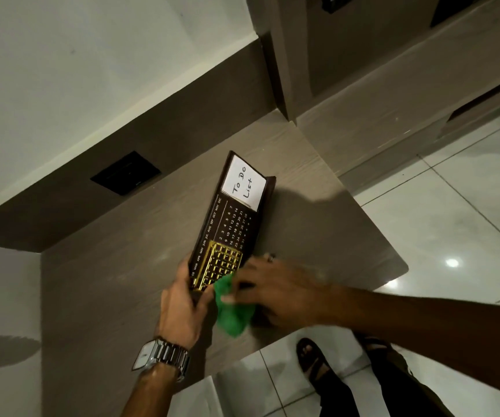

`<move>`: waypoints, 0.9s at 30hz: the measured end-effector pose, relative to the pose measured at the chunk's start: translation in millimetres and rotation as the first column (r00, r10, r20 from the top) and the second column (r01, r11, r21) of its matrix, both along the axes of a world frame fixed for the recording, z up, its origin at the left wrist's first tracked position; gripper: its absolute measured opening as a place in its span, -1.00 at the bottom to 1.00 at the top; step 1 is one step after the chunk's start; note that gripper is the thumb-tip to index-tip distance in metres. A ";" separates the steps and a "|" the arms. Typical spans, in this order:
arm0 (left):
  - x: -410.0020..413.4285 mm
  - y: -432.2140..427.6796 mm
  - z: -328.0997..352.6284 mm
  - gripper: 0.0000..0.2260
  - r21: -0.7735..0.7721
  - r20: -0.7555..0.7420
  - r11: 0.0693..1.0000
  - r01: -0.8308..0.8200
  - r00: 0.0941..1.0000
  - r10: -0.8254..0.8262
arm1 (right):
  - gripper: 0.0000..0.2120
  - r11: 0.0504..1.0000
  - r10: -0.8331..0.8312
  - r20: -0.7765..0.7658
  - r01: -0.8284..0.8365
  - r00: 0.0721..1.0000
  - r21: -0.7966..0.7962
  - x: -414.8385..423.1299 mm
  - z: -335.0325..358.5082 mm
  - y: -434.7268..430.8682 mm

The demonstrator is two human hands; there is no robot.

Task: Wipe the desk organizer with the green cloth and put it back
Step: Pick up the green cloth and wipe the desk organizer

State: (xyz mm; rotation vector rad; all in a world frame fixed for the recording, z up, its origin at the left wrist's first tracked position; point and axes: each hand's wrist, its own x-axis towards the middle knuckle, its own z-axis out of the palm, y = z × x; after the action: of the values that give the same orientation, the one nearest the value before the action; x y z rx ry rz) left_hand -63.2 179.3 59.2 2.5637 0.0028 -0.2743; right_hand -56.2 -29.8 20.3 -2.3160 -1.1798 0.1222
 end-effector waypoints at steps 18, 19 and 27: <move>-1.3 0.6 -2.0 -0.45 0.049 -0.022 0.998 -0.039 0.999 0.040 | -0.45 0.993 -0.111 0.266 0.115 0.958 -0.001 40.3 -66.5 -22.9; -1.3 0.9 -2.3 -0.46 0.051 -0.020 0.998 -0.036 0.999 0.037 | -0.47 0.990 -0.140 0.269 0.142 0.953 0.015 48.0 -62.7 -29.3; -0.4 -0.1 -3.1 -0.47 0.048 -0.027 0.997 -0.056 0.998 0.057 | -0.55 0.822 -0.545 0.258 0.568 0.798 -0.021 131.0 -17.7 -74.7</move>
State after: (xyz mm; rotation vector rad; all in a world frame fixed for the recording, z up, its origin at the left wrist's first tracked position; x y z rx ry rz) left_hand -63.7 179.3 56.1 2.6012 0.0930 -0.2920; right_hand 74.8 -104.5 2.6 -2.7241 -0.5445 -0.3359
